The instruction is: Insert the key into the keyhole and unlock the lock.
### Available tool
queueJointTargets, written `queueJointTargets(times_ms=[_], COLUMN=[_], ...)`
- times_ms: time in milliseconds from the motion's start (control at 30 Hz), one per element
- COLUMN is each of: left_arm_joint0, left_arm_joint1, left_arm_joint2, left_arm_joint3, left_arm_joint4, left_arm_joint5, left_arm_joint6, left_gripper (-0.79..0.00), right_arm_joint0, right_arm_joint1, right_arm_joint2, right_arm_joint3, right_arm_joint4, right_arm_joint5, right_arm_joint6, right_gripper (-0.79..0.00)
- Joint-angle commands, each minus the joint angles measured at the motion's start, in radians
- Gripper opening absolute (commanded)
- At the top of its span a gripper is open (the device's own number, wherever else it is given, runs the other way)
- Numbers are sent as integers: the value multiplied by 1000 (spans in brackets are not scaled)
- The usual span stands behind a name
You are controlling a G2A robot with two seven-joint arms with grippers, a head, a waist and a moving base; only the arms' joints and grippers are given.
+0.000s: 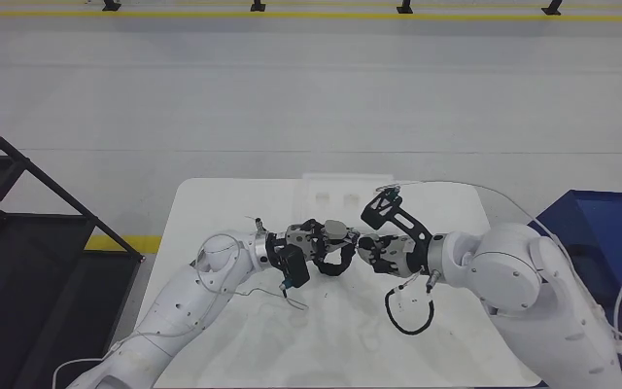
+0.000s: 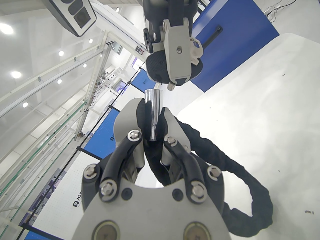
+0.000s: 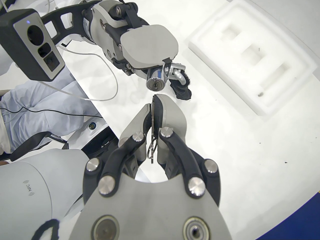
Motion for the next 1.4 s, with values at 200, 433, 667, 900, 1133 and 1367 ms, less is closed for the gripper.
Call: queueJointTargets(times_ms=[200, 433, 667, 900, 1133, 1367], left_arm_joint0=[1, 2, 3, 11, 22, 24], left_arm_joint1=[0, 1, 1, 3, -2, -18], left_arm_joint2=[2, 3, 3, -7, -8, 5], left_arm_joint3=[2, 3, 4, 13, 29, 86], left_arm_joint4=[3, 5, 5, -8, -59, -157], left_arm_joint5=[-5, -8, -11, 0, 6, 26], left_arm_joint6=[1, 2, 4, -4, 5, 53], left_gripper=[-785, -785, -785, -785, -785, -785], right_arm_joint0=[5, -1, -10, -11, -31, -98], right_arm_joint1=[-1, 1, 2, 4, 6, 8], right_arm_joint2=[-7, 1, 9, 14, 40, 86], right_arm_joint3=[10, 3, -3, -13, -51, -99], right_arm_joint4=[6, 2, -1, -4, -12, -30], right_arm_joint5=[3, 9, 12, 14, 37, 88], right_arm_joint6=[-29, -58, -90, -85, -143, -256], right_gripper=[-785, -785, -785, -785, -785, -785])
